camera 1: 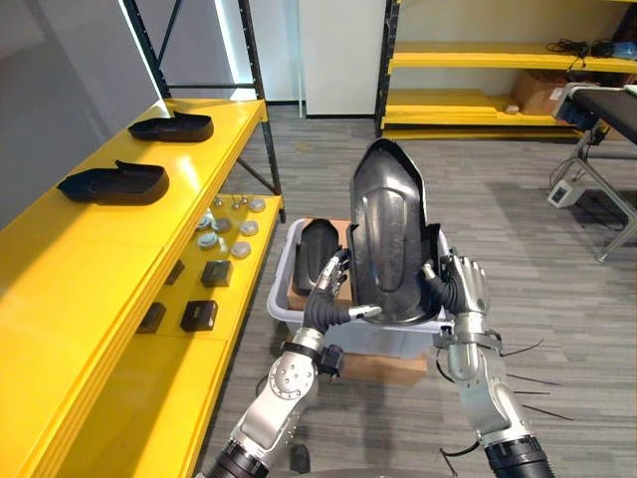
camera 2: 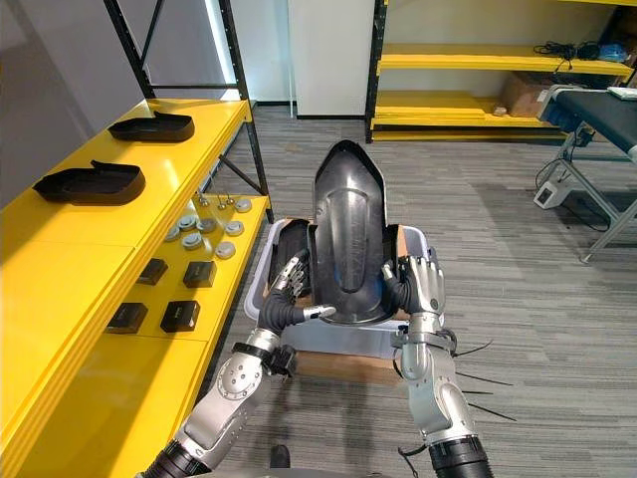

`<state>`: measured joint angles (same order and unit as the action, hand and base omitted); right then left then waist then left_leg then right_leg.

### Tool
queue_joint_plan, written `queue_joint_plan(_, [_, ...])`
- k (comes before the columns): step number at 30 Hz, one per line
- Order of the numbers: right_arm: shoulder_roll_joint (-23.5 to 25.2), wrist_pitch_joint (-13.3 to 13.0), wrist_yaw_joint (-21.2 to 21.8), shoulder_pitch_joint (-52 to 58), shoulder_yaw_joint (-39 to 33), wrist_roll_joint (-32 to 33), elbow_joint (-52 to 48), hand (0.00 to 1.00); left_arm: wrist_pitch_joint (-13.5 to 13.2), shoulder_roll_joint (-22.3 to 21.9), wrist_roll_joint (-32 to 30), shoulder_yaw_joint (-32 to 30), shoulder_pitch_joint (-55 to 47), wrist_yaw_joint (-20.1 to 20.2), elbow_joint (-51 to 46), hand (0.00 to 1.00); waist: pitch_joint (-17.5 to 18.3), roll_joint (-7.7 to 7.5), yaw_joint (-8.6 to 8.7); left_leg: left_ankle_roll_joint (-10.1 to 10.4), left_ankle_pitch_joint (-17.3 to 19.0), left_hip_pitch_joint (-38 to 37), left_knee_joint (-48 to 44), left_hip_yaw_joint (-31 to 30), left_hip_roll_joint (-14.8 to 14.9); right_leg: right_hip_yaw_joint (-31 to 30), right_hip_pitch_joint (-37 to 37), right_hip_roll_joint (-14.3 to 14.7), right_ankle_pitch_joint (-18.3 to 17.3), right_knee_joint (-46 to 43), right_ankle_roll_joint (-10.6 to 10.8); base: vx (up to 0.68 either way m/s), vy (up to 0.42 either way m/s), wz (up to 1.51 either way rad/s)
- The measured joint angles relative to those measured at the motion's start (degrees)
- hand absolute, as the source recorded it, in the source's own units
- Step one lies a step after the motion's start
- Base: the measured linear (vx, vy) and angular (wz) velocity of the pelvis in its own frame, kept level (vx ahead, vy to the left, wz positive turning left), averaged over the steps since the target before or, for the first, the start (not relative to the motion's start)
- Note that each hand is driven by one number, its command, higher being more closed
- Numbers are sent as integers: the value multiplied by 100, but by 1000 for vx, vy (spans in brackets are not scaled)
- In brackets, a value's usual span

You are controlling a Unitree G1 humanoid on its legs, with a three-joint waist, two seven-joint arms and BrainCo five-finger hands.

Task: Walk over and take plastic housings, then place them on the shelf

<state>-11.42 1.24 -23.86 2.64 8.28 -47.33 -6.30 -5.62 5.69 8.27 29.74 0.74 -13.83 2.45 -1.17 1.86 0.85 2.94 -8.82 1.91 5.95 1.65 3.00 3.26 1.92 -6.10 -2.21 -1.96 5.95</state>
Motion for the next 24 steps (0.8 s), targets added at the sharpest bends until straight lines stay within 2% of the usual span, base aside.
queue_joint_plan(1, [16,-80,-50,3,120,2,-20,100,31,-9,1,-2,1,-24,64,100,2,-3,15,0,0,-9,0,9,0,-8,2,1,0,-1,0,10,-9,-4])
queue_joint_plan(6, [73,-91,-205,37,327,94,-21,100,43,-57,24,2,2,-176,211,100,4,-4,14,-14,12,-30,0,13,0,-11,24,3,-5,0,-8,0,0,0])
queue_joint_plan(13, [88,-95,-341,120,664,194,-147,100,43,-86,465,-1,18,-499,293,100,6,-4,11,-30,25,-44,0,20,-1,-25,41,-3,-5,10,-9,0,0,0])
queue_joint_plan(14, [86,-121,-364,166,761,200,-260,0,43,-94,466,-13,20,-533,309,100,9,-6,9,-30,25,-44,0,20,0,-25,41,-2,-5,10,-9,0,0,0])
queue_joint_plan(17, [109,-283,-358,171,858,273,-364,0,43,-88,517,-56,38,-539,431,100,20,-10,14,-30,25,-44,0,21,0,-25,41,-2,-5,9,-9,0,0,0])
queue_joint_plan(24, [94,-459,-230,172,840,776,-364,0,109,-60,423,-108,38,-532,431,100,35,-31,8,-30,24,-48,0,17,-3,-21,49,-3,-5,9,-10,0,0,0])
